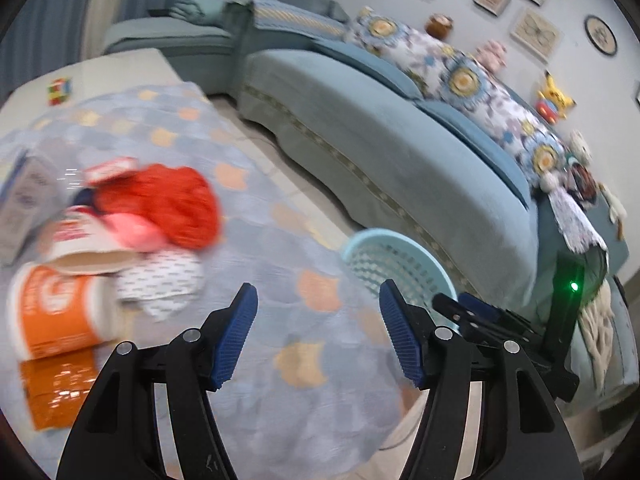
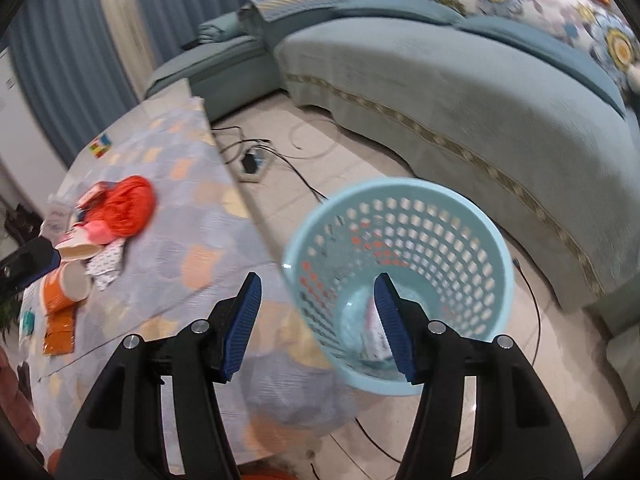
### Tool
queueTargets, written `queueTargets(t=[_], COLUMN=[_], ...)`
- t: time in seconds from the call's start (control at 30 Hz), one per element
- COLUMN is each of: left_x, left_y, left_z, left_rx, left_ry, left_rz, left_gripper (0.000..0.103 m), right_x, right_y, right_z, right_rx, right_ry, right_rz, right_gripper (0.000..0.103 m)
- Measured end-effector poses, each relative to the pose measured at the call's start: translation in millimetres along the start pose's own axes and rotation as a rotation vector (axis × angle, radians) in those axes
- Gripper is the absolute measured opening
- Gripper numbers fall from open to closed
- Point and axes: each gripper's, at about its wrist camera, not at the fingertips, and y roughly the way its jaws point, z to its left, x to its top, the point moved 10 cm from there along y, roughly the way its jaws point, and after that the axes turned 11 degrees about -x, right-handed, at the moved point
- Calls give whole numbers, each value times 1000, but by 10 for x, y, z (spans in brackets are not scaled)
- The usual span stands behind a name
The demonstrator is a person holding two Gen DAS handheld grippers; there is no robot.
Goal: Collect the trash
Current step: 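Grasp the red plastic bag with the right tool while the left tool grasps the teal packet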
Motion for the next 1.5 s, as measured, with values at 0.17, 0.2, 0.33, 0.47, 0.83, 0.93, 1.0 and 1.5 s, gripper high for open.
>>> queueTargets(t=[0.17,0.2,0.33,0.47,0.83,0.93,1.0,1.5], left_x=[68,63,-16,-244,-728,-792,-816,-897], left_y=[-472,-609,-1118,-1654,-2265,-2290,-2272,-2137], left_z=[420,572,1133,1741,2767,2878,2953,3180], left_rx=[125,176,365,559,822,835,841,821], left_ry=[-50,-68,-132,-228,-409,-428,-442,-460], left_rz=[-84,-104,-167,-230,-281,-282,-275,-263], left_gripper=[61,61,61,61,61,61,61,50], right_x=[35,37,34,2,-125,-86,-40,564], right_y=[-127,-145,-158,-143,32,62,89,504], right_z=[363,427,702,994,1471,1584,1697,2643], right_rx=[47,56,90,120,156,164,178,225], right_ry=[-71,-80,-121,-166,-248,-266,-279,-369], right_rz=[-37,-40,-43,-43,-20,-28,-33,-83], right_gripper=[55,55,55,55,55,55,55,66])
